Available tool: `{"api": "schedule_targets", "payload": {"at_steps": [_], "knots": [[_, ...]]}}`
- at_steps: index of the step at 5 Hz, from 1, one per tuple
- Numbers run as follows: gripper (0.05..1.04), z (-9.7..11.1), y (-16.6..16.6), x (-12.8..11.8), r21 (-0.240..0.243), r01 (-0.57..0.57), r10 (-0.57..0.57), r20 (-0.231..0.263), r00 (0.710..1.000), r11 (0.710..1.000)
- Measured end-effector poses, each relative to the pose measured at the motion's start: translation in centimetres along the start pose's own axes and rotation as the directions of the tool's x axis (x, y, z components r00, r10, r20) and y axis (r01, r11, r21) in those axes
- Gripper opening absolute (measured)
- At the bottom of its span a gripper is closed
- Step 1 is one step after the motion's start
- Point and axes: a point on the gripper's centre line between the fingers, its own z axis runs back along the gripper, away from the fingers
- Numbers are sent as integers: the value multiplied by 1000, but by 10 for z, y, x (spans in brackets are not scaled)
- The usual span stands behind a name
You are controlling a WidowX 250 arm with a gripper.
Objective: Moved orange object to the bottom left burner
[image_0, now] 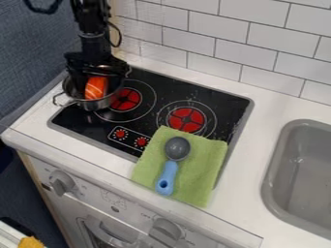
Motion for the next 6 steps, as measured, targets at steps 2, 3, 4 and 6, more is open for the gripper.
{"api": "schedule_targets", "payload": {"at_steps": [2, 3, 4, 6], "knots": [[580, 39, -1, 3, -8, 31, -30, 111, 993, 999], [580, 81, -3, 1, -12, 104, -99, 224, 970, 994], [580, 89, -15, -22, -8, 216, -209, 227, 951, 976], [580, 52, -41, -81, -45, 304, -297, 116, 948, 952]]}}
